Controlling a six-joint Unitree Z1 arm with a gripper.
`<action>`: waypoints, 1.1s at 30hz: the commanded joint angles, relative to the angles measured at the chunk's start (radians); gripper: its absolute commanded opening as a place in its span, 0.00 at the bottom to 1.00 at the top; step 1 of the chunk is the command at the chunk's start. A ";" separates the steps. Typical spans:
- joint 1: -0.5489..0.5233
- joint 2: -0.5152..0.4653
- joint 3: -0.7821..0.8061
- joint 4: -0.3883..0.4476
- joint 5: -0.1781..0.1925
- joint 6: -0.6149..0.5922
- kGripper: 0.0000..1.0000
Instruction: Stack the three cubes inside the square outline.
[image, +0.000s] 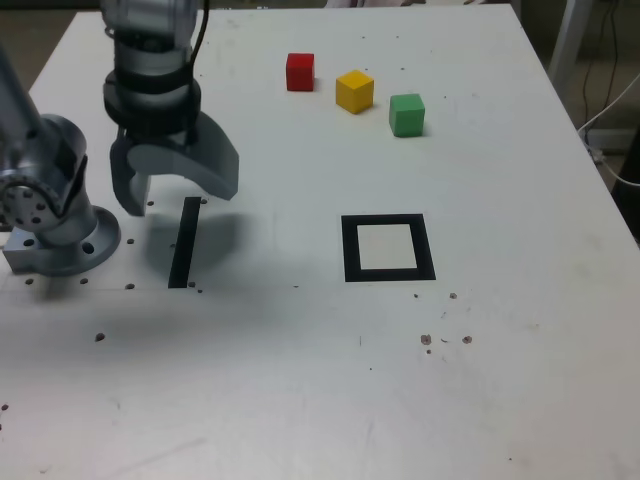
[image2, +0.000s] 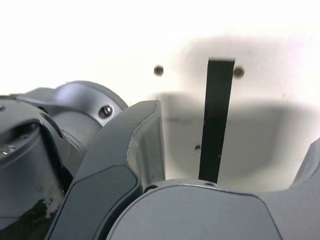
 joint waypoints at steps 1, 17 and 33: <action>0.042 0.007 -0.028 0.021 0.022 0.027 1.00; 0.320 0.103 -0.278 0.105 0.092 0.245 1.00; 0.572 0.308 -0.539 0.161 0.093 0.549 0.99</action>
